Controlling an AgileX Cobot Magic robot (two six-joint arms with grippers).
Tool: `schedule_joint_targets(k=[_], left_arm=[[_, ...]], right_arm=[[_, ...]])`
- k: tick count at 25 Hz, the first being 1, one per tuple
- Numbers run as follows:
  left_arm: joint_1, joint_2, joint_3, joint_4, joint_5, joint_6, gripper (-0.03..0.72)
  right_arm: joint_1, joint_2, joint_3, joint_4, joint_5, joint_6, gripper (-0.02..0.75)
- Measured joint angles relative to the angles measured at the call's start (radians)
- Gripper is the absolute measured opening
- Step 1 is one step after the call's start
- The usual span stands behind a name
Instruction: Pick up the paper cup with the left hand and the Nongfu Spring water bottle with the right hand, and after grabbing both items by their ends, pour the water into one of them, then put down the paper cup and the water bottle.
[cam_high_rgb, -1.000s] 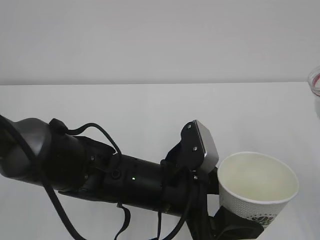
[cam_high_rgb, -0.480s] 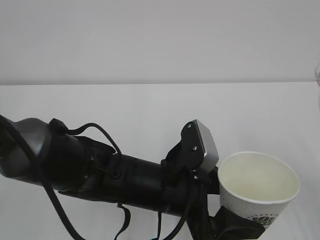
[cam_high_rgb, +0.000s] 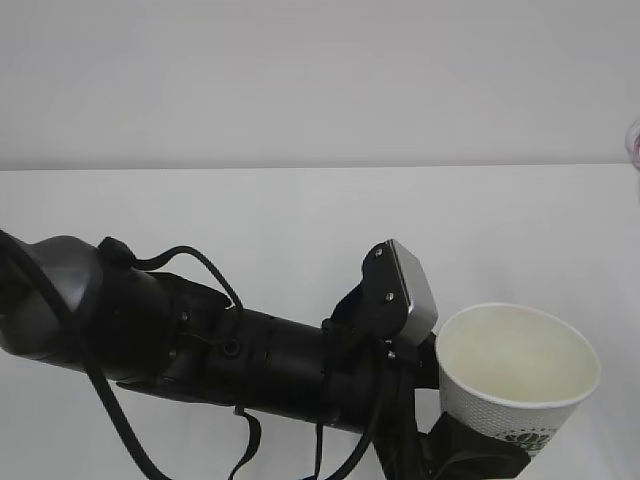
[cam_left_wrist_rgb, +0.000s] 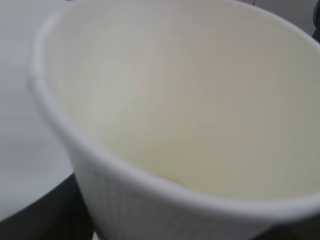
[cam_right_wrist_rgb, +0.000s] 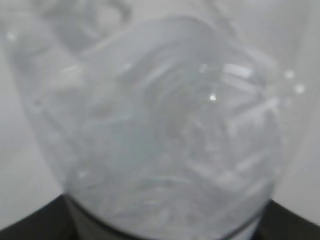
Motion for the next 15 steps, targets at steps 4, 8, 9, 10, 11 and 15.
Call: schedule_joint_targets(k=[4, 8, 9, 10, 11, 15], left_arm=[[0.0, 0.0, 0.0, 0.0, 0.0, 0.0, 0.546], [0.0, 0.0, 0.0, 0.0, -0.004, 0.0, 0.546], [0.0, 0.0, 0.0, 0.0, -0.006, 0.0, 0.546], [0.0, 0.0, 0.0, 0.0, -0.006, 0.0, 0.546], [0.0, 0.0, 0.0, 0.0, -0.006, 0.0, 0.546], [0.0, 0.0, 0.0, 0.0, -0.006, 0.0, 0.546]], right_arm=[[0.0, 0.0, 0.0, 0.0, -0.026, -0.078, 0.407], [0.0, 0.0, 0.0, 0.0, -0.032, -0.157, 0.407], [0.0, 0.0, 0.0, 0.0, -0.032, -0.181, 0.407], [0.0, 0.0, 0.0, 0.0, -0.034, -0.2, 0.407], [0.0, 0.0, 0.0, 0.0, -0.034, -0.217, 0.407], [0.0, 0.0, 0.0, 0.0, -0.038, -0.279, 0.407]])
